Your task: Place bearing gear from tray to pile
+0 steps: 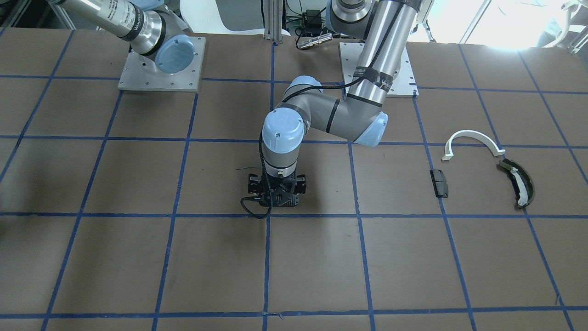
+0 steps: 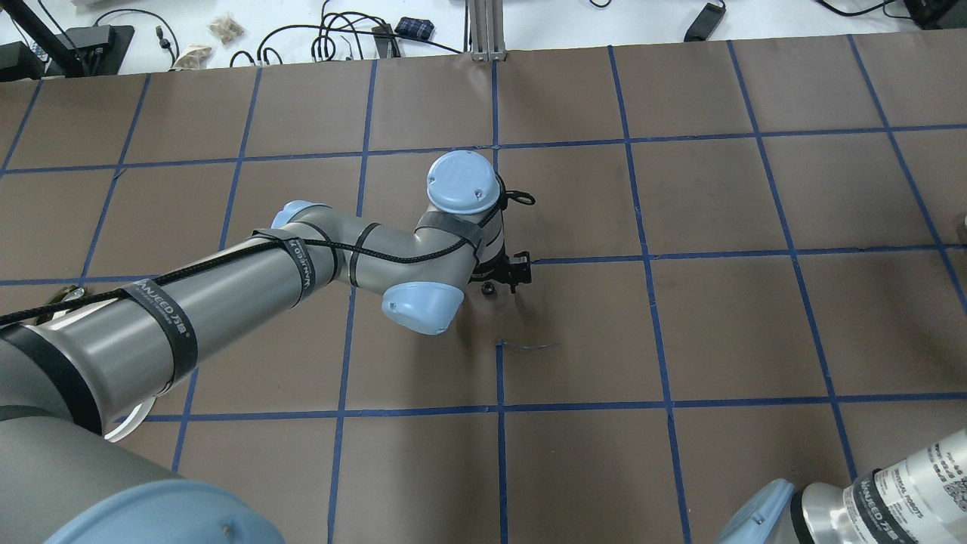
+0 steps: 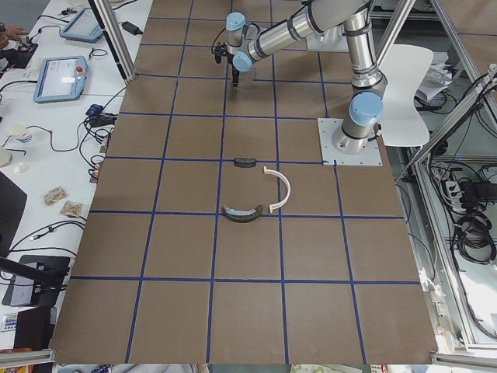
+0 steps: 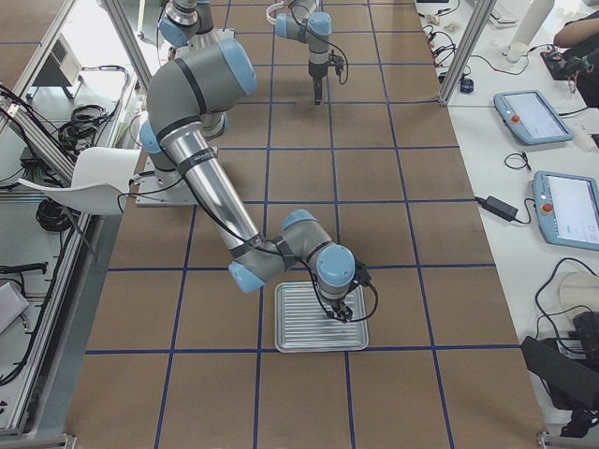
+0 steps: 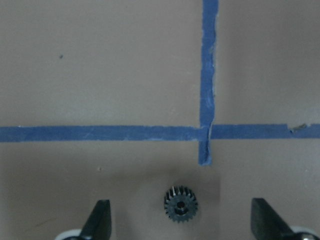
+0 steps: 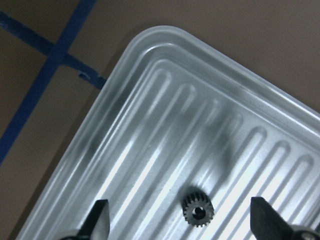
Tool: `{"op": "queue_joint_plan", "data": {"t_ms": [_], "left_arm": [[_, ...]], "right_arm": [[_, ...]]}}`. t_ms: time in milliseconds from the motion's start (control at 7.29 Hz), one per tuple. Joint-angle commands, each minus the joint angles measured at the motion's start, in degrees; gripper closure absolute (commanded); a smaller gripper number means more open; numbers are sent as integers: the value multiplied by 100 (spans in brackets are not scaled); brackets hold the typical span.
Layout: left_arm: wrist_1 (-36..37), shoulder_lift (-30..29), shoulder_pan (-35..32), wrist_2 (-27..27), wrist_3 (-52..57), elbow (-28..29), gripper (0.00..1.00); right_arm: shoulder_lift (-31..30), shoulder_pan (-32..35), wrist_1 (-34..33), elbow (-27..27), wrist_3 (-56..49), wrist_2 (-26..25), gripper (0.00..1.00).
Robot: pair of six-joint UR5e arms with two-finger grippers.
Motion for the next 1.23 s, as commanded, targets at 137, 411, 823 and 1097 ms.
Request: {"op": "queue_joint_plan", "data": {"t_ms": [137, 411, 823, 1097], "left_arm": [[-15, -9, -18, 4, 19, 42, 94], [-6, 88, -27, 4, 28, 51, 100], [-887, 604, 130, 73, 245, 375, 100], [-1847, 1140, 987, 197, 1149, 377, 100]], "right_arm": [[185, -48, -122, -93, -86, 78, 13], [185, -57, -131, -75, -42, 43, 39], [176, -57, -122, -93, 2, 51, 100], [45, -22, -52, -102, 11, 43, 100]]}}
